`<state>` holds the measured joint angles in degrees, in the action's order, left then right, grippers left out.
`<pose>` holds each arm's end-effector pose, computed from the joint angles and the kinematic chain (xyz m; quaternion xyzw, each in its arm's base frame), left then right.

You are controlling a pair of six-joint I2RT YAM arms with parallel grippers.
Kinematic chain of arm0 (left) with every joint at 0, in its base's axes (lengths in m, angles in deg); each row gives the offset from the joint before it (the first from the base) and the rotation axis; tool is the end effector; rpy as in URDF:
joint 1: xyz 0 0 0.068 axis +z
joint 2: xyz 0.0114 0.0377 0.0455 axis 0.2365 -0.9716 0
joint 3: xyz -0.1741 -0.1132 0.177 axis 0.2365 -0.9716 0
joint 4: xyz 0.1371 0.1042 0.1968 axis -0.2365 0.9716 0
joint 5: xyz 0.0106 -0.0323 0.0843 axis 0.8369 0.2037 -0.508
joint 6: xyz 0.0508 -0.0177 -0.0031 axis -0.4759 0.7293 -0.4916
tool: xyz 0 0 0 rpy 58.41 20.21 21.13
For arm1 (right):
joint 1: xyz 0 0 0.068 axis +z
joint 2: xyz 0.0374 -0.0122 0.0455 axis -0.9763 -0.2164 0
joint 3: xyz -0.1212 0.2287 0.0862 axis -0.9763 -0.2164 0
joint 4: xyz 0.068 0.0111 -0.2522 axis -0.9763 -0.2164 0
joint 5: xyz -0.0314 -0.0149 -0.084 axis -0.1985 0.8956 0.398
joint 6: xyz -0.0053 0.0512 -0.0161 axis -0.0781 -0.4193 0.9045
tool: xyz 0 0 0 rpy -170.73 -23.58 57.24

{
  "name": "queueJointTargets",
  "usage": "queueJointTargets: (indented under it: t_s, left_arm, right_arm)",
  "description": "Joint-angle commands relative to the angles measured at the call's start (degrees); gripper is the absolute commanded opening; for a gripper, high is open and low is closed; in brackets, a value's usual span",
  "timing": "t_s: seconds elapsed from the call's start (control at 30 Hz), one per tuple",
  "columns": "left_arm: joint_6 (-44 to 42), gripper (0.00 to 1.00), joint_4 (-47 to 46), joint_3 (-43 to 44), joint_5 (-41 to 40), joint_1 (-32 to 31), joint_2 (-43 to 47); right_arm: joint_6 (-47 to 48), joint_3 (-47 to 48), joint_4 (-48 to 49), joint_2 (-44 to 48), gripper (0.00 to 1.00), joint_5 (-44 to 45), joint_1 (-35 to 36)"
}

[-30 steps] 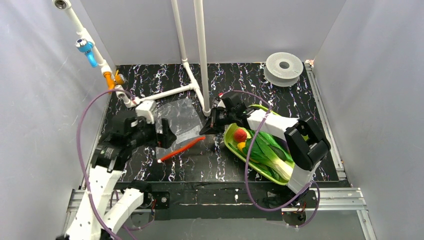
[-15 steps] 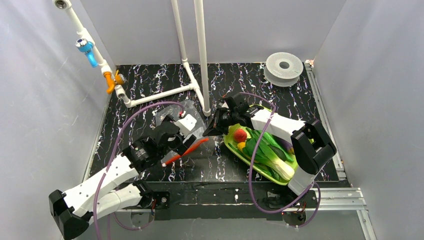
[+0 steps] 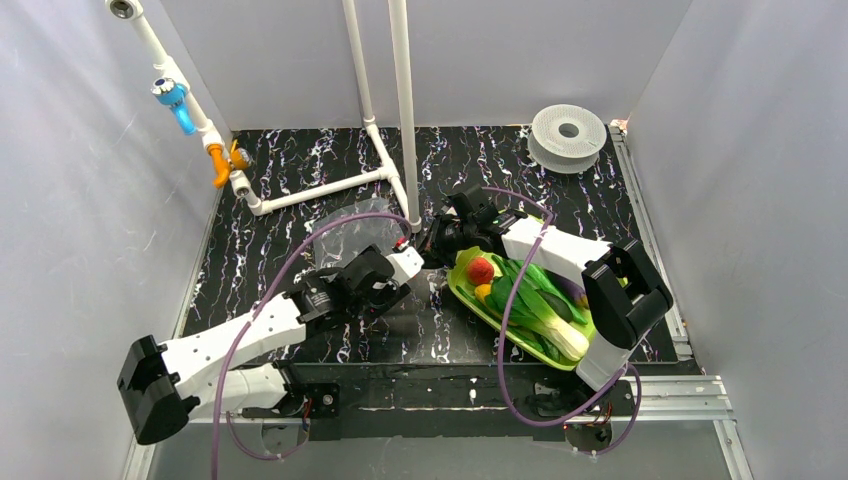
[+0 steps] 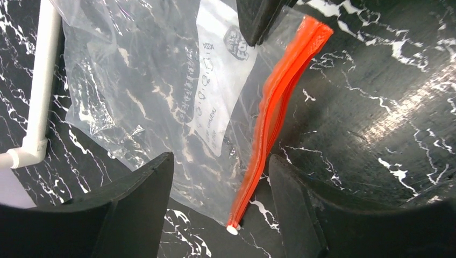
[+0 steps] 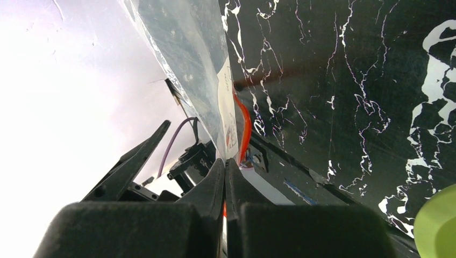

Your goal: Place the food in the zip-top bag and seal the zipper

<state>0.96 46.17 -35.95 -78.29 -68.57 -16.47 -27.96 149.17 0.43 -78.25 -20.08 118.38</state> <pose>0.1364 -0.1697 0.2664 0.4115 0.7880 0.0118 0.4579 0.2691 0.2561 0.2262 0.1159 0.8819 0.4558 0.0326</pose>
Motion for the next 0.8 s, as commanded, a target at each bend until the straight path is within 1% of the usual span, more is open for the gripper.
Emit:
queueJointTargets:
  t_s: [0.0, 0.07, 0.17, 0.2, 0.27, 0.33, 0.43, 0.5, 0.7, 0.77]
  left_arm:
    - [0.59, 0.62, 0.66, 2.40, -3.16, -0.45, -2.03]
    - [1.33, 0.55, 1.03, 2.88, -5.22, -0.80, -3.13]
    - [2.48, 0.53, 1.29, 3.51, -6.04, -1.36, -4.39]
    - [2.68, 0.54, 1.29, 3.72, -6.59, -1.62, -4.88]
    - [2.79, 0.61, 1.48, 3.99, -7.63, -2.00, -5.77]
    - [2.74, 0.66, 1.92, 4.18, -7.36, -2.36, -6.33]
    - [3.16, 0.68, 1.94, 4.07, -7.02, -2.82, -6.16]
    - [3.19, 0.64, 1.89, 4.06, -8.10, -2.85, -6.20]
    - [3.10, 0.43, 1.93, 4.15, -10.53, -2.94, -6.37]
    - [3.07, 0.42, 1.94, 3.97, -10.52, -3.00, -6.17]
  right_arm:
    - [-1.89, -0.20, 2.59, 2.48, 0.01, -0.18, -0.11]
    - [-2.09, -0.28, 2.85, 2.57, 0.01, -0.11, 0.05]
    - [-2.73, -0.07, 2.94, 2.63, 0.01, -0.10, 0.48]
    - [-2.82, -0.06, 3.07, 2.73, 0.01, 0.04, 0.63]
    - [-3.05, -0.10, 3.11, 2.97, 0.01, 0.52, 0.92]
    - [-3.18, -0.15, 3.37, 3.03, 0.01, 0.69, 1.11]
    - [-3.32, -0.30, 3.48, 2.84, 0.01, 0.31, 1.26]
    - [-3.43, -0.53, 3.64, 3.04, 0.01, 0.25, 1.37]
    - [-3.32, -1.17, 3.98, 3.43, 0.01, 0.29, 1.51]
    - [-3.30, -1.28, 4.00, 3.41, 0.01, 0.33, 1.50]
